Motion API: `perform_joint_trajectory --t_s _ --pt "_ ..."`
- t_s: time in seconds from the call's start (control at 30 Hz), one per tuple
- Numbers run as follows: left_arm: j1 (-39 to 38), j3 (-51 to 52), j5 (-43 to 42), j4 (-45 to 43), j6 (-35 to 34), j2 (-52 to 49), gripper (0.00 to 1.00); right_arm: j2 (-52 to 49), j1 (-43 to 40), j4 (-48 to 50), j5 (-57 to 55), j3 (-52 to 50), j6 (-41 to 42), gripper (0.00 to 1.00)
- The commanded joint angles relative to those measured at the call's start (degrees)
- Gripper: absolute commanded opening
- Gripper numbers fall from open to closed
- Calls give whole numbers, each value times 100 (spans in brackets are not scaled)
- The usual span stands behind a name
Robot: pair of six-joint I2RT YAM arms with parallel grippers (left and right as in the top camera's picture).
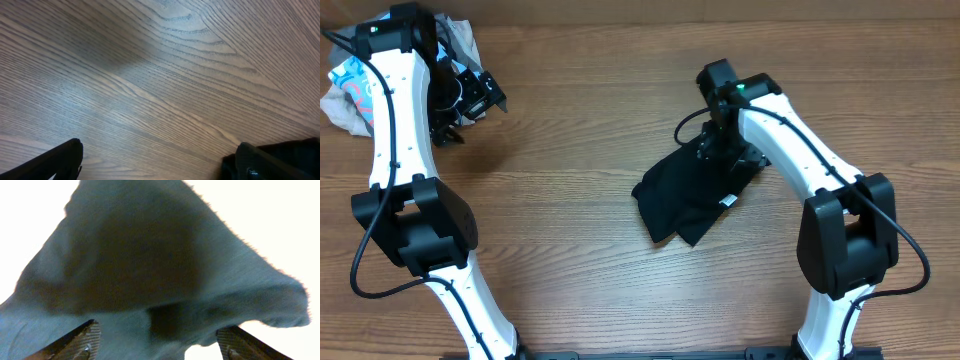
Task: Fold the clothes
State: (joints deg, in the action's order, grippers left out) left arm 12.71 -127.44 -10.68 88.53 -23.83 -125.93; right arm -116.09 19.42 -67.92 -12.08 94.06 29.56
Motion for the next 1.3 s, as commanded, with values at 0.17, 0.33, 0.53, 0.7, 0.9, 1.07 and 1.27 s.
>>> perform_joint_trajectory --t_s 0.17,0.33,0.53,0.7,0.9,1.07,1.27 --pt "-42 -118 -92 13 72 4 100 -9 -256 144 -118 -37 68 49" --pt "-42 -118 -92 13 76 2 100 -9 -337 101 -186 -37 98 23" --pt "-42 -118 -92 13 116 2 100 -9 -557 -129 -452 -37 208 7" --pt "-42 -118 -92 7 116 2 100 -9 -765 -555 -568 -37 216 8" --pt "-42 -118 -94 0 114 4 100 -9 -955 -992 -568 -39 195 24" --pt "-42 -118 -92 11 116 2 100 -9 -975 -1185 -542 -151 199 63" --pt "-42 -118 -92 11 116 2 100 -9 -988 -1388 -551 -426 201 64"
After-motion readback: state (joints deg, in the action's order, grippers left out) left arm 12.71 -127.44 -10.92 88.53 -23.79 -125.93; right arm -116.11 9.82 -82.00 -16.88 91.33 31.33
